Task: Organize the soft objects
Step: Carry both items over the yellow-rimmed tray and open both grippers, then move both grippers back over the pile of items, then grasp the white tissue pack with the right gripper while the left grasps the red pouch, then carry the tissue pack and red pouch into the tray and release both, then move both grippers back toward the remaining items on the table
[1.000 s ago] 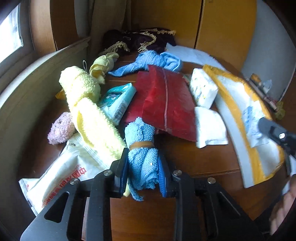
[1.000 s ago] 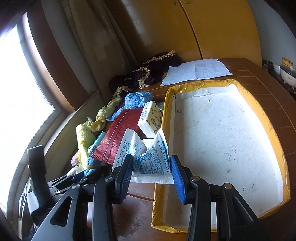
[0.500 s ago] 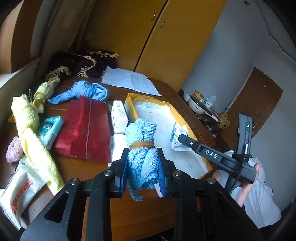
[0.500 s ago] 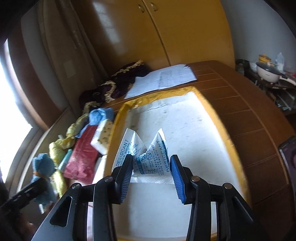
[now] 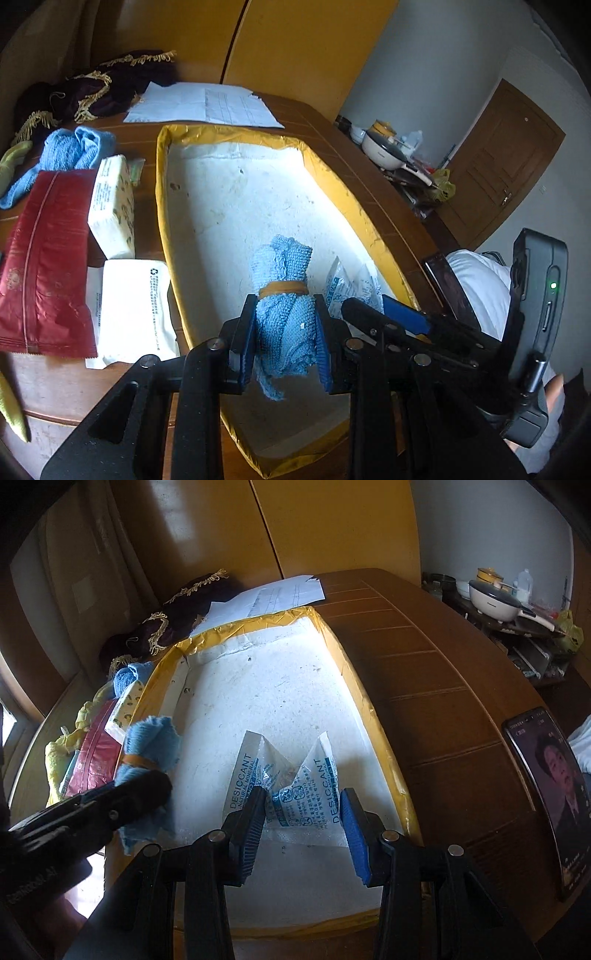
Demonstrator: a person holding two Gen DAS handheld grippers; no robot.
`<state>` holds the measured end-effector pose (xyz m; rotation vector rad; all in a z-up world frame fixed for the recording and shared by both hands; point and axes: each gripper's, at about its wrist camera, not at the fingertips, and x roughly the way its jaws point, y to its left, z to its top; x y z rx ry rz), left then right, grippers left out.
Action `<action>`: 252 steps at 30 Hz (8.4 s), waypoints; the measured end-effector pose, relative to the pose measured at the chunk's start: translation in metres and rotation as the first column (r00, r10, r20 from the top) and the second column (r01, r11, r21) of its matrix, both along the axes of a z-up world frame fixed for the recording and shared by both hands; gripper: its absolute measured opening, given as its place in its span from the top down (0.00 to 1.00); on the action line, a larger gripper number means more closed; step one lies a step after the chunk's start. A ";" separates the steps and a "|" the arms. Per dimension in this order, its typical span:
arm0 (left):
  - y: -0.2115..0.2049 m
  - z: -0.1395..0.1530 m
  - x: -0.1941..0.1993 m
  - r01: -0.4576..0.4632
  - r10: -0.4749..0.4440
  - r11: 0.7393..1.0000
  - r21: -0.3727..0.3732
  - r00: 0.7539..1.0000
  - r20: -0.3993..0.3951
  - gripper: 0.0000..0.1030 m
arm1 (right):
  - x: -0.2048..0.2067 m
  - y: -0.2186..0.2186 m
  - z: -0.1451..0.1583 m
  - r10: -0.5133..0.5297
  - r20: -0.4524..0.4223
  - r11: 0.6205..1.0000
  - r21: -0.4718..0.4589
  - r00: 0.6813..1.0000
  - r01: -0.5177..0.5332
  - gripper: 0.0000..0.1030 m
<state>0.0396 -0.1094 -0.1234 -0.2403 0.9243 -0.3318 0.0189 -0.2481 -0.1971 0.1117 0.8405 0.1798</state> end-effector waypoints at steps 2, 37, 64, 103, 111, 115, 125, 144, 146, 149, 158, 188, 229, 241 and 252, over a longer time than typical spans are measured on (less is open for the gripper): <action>-0.004 -0.004 0.000 0.003 -0.003 1.000 0.023 1.000 -0.011 0.76 | -0.002 -0.002 0.001 -0.012 -0.008 1.000 -0.010 1.000 0.012 0.59; 0.093 0.021 -0.057 -0.235 0.262 0.956 -0.176 0.953 0.152 0.30 | -0.042 0.044 0.047 0.178 0.252 0.973 0.096 0.951 -0.208 0.36; 0.181 -0.007 -0.078 -0.497 0.510 0.857 -0.136 0.856 0.087 0.30 | -0.032 0.167 0.021 0.444 0.028 0.891 0.088 0.895 -0.445 0.33; 0.188 0.003 -0.077 -0.467 0.479 0.877 -0.114 0.870 0.120 0.30 | 0.081 0.205 0.037 0.303 -0.013 0.951 -0.059 0.953 -0.303 0.53; 0.165 0.007 -0.045 -0.409 0.406 0.912 -0.004 0.904 0.136 0.30 | 0.084 0.197 0.024 0.241 -0.037 0.967 -0.082 0.970 -0.243 0.79; 0.148 0.004 -0.016 -0.376 0.360 0.919 0.114 0.922 0.142 0.30 | 0.064 0.173 0.048 0.239 0.035 0.970 0.038 0.971 -0.240 0.79; 0.114 -0.028 0.057 -0.331 0.330 0.864 0.379 0.941 0.070 0.30 | 0.038 0.122 0.068 0.201 0.108 0.963 0.160 0.974 -0.217 0.80; 0.142 -0.003 0.017 -0.415 0.414 0.909 0.015 0.908 0.070 0.52 | 0.043 0.087 0.047 0.179 0.065 0.953 0.236 0.982 -0.190 0.80; 0.144 0.000 0.014 -0.412 0.413 0.911 -0.017 0.909 0.059 0.52 | 0.046 0.083 0.045 0.178 0.054 0.951 0.249 0.982 -0.186 0.80; 0.145 0.007 0.010 -0.405 0.408 0.912 -0.061 0.912 0.045 0.52 | 0.049 0.076 0.046 0.169 0.056 0.950 0.256 0.984 -0.178 0.80; 0.115 0.057 0.004 -0.310 0.326 0.941 -0.134 0.938 0.120 0.52 | 0.062 0.039 0.045 0.103 0.036 0.948 0.297 0.994 -0.110 0.79; 0.004 0.003 0.110 -0.102 0.106 0.994 0.050 0.990 -0.090 0.52 | 0.087 -0.006 0.017 -0.018 -0.071 0.968 0.248 0.997 0.035 0.78; 0.162 0.003 -0.047 -0.490 0.496 0.868 -0.081 0.861 0.108 0.32 | 0.010 0.154 0.016 0.419 0.019 0.888 0.198 0.908 -0.414 0.62; 0.162 -0.006 -0.047 -0.482 0.489 0.871 -0.096 0.869 0.079 0.32 | 0.019 0.158 0.002 0.343 0.001 0.929 0.150 0.939 -0.339 0.86; 0.159 -0.010 -0.046 -0.475 0.481 0.875 -0.093 0.874 0.071 0.32 | 0.021 0.154 0.003 0.301 0.003 0.942 0.155 0.954 -0.298 0.88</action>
